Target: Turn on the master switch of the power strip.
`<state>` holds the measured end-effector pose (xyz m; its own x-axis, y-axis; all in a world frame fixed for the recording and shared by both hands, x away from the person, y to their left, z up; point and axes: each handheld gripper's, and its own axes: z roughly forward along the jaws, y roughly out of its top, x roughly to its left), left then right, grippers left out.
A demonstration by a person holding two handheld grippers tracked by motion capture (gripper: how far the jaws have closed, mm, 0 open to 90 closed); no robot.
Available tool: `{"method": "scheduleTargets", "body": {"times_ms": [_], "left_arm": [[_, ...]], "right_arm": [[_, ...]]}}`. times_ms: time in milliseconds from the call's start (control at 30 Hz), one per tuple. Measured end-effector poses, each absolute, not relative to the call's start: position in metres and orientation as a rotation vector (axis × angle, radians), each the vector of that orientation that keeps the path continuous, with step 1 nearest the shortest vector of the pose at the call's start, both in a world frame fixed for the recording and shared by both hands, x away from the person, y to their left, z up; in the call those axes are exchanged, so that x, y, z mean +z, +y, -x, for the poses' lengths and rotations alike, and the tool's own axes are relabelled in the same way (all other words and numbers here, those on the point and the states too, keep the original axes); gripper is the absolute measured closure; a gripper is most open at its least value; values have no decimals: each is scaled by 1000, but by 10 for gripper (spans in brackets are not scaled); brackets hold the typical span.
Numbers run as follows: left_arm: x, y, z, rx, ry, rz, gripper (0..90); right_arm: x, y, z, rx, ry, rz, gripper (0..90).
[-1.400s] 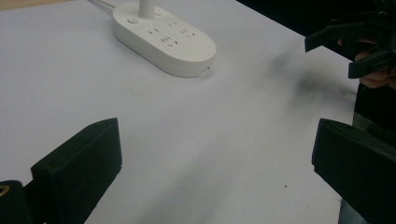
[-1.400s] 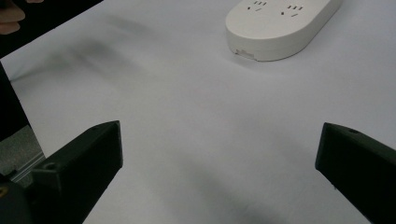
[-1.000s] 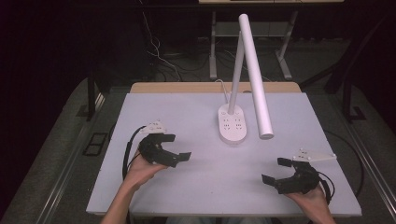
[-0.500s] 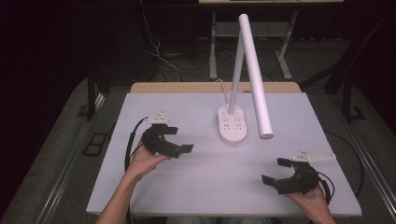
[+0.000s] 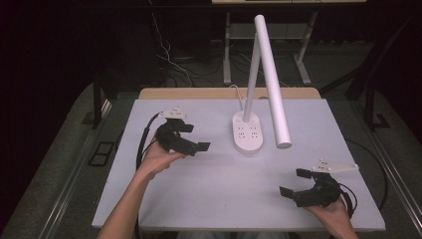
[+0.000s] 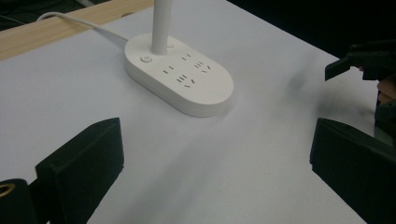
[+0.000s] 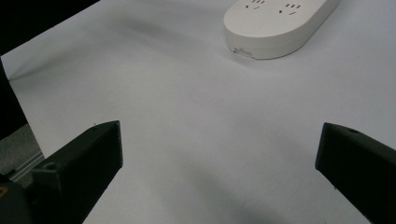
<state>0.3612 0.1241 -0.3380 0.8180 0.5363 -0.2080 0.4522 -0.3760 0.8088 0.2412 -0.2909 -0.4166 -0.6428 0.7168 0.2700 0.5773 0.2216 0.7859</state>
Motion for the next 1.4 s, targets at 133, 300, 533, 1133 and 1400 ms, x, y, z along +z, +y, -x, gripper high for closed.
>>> {"method": "scheduleTargets", "body": {"times_ms": [133,300,533,1133,1400], "left_arm": [[-335,118,-369,109,712,-2048,23],[-334,110,-377,105,691,-2066,27],[-332,101,-390,105,684,-2085,35],[-323,77,-414,99,657,-2136,49],[-321,65,-425,91,650,-2153,56]], "right_arm": [[-417,-290,-241,1394,2339,-1251,2],[-416,-290,-241,1394,2339,-1252,2],[-417,-290,-241,1394,2340,-1253,2],[-417,-290,-241,1389,2349,-1241,2],[-418,-290,-241,1388,2351,-1240,2]]}}
